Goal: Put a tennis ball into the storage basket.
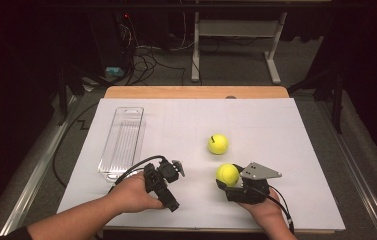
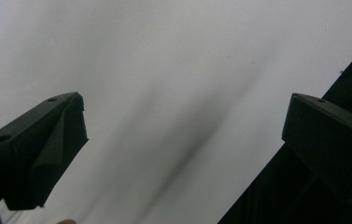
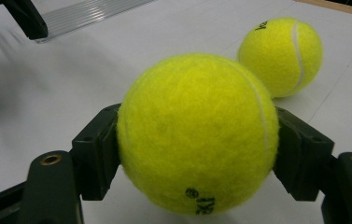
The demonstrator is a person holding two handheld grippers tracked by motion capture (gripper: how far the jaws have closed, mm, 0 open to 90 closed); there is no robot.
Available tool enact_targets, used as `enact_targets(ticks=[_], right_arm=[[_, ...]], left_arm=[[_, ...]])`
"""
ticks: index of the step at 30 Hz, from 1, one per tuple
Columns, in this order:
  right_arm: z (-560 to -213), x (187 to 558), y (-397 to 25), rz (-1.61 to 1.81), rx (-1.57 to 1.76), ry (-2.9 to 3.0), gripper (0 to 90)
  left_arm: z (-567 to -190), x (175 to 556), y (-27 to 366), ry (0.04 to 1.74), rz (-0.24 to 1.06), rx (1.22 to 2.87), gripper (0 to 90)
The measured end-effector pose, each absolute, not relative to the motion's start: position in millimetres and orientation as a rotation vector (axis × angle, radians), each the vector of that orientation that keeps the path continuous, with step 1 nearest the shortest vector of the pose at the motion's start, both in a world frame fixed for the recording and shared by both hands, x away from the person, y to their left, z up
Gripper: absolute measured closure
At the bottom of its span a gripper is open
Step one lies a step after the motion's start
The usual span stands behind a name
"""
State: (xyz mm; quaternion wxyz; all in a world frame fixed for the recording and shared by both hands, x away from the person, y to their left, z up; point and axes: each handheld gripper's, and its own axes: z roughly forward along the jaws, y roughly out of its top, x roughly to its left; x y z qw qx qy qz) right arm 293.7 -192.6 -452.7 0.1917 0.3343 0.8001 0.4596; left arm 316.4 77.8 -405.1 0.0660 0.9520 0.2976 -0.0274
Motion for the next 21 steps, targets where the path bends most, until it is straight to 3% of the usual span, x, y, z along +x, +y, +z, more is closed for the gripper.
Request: enact_targets(ticks=[21], right_arm=[[-454.4,291.9,-183.1,1.321,0.913,2.261,27.0]], left_arm=[[-378.7,331.5,78.4,0.924,-0.149,2.834,0.6]])
